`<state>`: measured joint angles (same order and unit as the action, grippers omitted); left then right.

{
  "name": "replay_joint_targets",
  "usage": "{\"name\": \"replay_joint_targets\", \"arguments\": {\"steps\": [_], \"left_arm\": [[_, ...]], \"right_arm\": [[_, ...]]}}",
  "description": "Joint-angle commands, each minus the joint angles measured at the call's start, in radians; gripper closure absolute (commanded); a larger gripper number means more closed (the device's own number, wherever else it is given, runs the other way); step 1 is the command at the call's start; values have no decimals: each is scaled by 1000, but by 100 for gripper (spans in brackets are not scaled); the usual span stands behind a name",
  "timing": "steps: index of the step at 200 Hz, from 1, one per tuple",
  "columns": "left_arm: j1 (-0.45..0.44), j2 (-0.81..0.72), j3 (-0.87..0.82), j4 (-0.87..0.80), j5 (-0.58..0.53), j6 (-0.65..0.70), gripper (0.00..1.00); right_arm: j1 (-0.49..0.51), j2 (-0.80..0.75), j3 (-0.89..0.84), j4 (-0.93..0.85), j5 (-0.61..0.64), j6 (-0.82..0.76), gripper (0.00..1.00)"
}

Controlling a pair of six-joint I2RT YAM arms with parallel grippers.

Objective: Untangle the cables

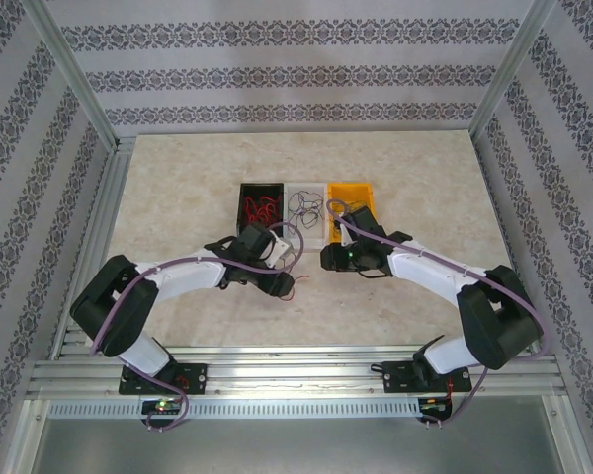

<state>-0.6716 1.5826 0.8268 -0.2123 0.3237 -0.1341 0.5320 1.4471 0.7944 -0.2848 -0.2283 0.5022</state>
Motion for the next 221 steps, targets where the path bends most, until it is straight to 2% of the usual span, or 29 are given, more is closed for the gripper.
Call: {"name": "replay_joint_targets", "arguments": {"steps": [1, 15, 28, 68, 89, 98, 142, 156, 200, 221], "left_arm": [[-29, 25, 44, -46, -22, 83, 28], [-44, 50, 61, -57, -29, 106, 19], [-52, 75, 75, -61, -51, 119, 17], [-78, 157, 131, -53, -153, 131, 18], [-92, 187, 146, -65, -196, 109, 29], [-94, 194, 148, -71, -193, 92, 37], [-94, 158, 107, -53, -169, 11, 88], [-95, 130, 97, -47, -169, -7, 100], [-87, -104, 49, -2, -160, -60, 100], [-37, -202, 79, 2, -122, -91, 100]], "right_arm": [[-5, -29, -29, 8, 22, 21, 59], [-6, -31, -37, 9, 21, 21, 59], [-6, -32, -41, 11, 18, 20, 60], [-8, -40, -41, 12, 16, 14, 60], [-12, -45, -44, 13, 20, 12, 60], [-13, -48, -47, 13, 20, 12, 60], [-17, -58, -63, 22, 26, 17, 60], [-17, -58, -63, 24, 29, 18, 60], [-20, -70, -76, 34, 53, 30, 60], [-23, -71, -82, 38, 58, 32, 60]]}}
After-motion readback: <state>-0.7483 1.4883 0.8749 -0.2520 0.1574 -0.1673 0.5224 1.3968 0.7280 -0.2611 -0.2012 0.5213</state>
